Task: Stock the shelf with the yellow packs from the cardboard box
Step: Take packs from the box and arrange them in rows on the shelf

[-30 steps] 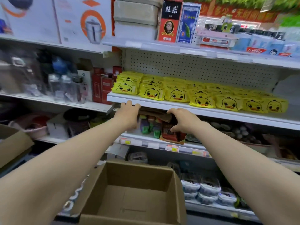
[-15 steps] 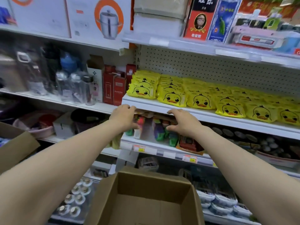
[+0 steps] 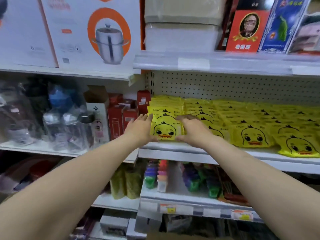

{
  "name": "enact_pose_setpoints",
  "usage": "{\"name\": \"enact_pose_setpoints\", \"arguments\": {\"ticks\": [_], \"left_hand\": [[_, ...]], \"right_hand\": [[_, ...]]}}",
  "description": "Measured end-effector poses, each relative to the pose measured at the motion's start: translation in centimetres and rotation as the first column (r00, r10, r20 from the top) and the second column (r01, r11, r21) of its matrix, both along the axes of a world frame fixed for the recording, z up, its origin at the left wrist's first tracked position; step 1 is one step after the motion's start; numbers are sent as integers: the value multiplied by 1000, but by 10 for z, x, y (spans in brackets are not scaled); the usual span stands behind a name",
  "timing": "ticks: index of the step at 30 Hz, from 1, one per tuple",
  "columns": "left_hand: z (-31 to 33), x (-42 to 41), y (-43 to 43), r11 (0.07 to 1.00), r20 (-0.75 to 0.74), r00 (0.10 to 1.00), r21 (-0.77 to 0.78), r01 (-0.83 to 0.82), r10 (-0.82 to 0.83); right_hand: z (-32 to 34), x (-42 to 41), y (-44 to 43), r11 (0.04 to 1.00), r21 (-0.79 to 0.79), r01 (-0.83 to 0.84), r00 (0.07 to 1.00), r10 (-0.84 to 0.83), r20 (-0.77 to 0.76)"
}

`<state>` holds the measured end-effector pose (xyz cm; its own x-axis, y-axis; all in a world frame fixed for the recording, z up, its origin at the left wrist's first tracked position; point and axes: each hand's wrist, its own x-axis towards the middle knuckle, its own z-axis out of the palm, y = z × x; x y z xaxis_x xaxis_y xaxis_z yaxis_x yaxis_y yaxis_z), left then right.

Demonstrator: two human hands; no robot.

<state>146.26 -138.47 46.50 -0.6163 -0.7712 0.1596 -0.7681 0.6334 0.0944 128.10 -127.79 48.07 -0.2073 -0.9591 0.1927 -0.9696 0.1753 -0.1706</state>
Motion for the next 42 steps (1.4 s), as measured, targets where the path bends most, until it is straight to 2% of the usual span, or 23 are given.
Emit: {"name": "enact_pose_setpoints", "arguments": {"ticks": [3,6,8,11,13,17,20,25,31,42], "left_hand": [[1,-27,-48,996,66,995,49,77,-80],[2,-41,-81,981,114,977,87,171,-180],[1,-47,-94,968,141,958,46,246,-250],[-8,-60,-109,940,135,938,-86,331,-319],[-13,-68,-115,929,112,935,-122,349,-336],[-12,-75,-123,951,173,941,-61,304,-290],[-10,-81,-127,974,220,953,-43,224,-209],[-8,-94,-135,987,198,968,-18,160,-154],[-2,-107,-139,990,229,968,-67,124,-105],[-1,-105,-136,991,189,976,-58,124,-111]], "right_hand": [[-4,2,-34,999,22,45,999,-46,3],[-5,3,-63,985,140,99,995,-97,-22],[-9,3,-76,977,170,126,991,-115,-75],[-19,1,-93,982,89,165,975,-149,-166],[-22,-3,-100,983,43,176,969,-166,-185],[-17,-13,-113,988,58,140,957,-120,-264],[-17,-18,-124,991,63,115,959,-94,-269],[-21,-36,-139,991,59,116,965,-98,-244],[-26,-57,-157,991,85,99,979,-82,-186],[-22,-63,-159,991,107,78,982,-58,-178]]}}
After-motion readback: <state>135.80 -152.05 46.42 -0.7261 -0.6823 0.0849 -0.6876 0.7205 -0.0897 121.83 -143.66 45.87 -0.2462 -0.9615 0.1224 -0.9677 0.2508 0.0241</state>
